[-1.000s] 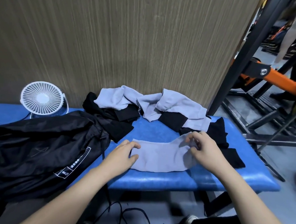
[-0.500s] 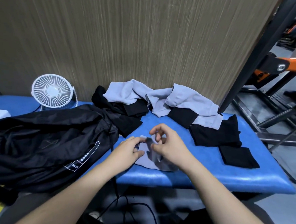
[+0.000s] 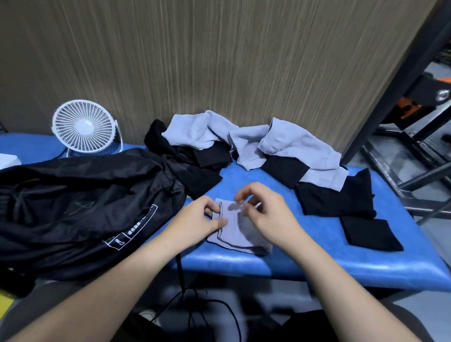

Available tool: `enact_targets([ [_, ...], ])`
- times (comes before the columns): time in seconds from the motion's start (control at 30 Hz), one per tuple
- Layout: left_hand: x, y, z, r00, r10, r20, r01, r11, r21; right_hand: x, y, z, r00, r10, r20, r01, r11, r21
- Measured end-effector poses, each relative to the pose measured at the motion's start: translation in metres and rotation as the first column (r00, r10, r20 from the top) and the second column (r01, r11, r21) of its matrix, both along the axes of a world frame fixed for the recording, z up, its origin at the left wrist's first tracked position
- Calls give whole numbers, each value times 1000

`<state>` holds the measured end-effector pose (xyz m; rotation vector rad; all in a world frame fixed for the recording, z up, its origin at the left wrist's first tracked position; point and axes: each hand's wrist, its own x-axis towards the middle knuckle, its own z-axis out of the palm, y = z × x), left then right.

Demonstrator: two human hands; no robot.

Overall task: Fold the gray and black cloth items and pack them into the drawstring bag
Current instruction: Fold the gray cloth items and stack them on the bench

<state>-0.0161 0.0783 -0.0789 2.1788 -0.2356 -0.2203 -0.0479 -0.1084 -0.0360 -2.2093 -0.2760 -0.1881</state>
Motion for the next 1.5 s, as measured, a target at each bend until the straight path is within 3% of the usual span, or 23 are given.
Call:
enact_targets([
  [0.07, 0, 0, 0, 1000, 4, 14, -4, 999, 45, 1, -18, -2, 999, 14, 43, -6, 986, -169],
  [0.23, -2, 0, 5, 998, -45, 38, 45, 999, 15, -5, -45, -19, 991, 46, -127, -97, 894, -438],
  [0.43, -7, -9, 7, 995, -36, 95, 27, 996, 90, -9, -41, -36, 994, 57, -94, -97, 860, -502],
  [0.57, -15, -14, 6, 971, -47, 234, -62, 896, 439, -10, -35, -39, 997, 63, -44, -77, 828, -556],
  [0.8, -4, -9, -2, 989, -7, 149, -35, 961, 273, -5, -44, -33, 994, -28, -104, -27, 867, -497],
  [0.9, -4, -10, 1, 981, 47, 189, -99, 956, 274, -7, -44, -33, 991, -3, -132, -66, 856, -512],
  [1.03, 1, -12, 4, 968, 112, 226, -179, 936, 303, -8, -41, -31, 994, 26, -110, -80, 853, -515],
  [1.2, 4, -9, 5, 972, 135, 190, -169, 970, 176, -6, -41, -29, 997, 50, -56, -71, 862, -502],
  [1.5, 2, -7, -3, 940, -20, 340, -91, 948, 306, -5, -39, -34, 989, 49, -137, -127, 747, -653],
])
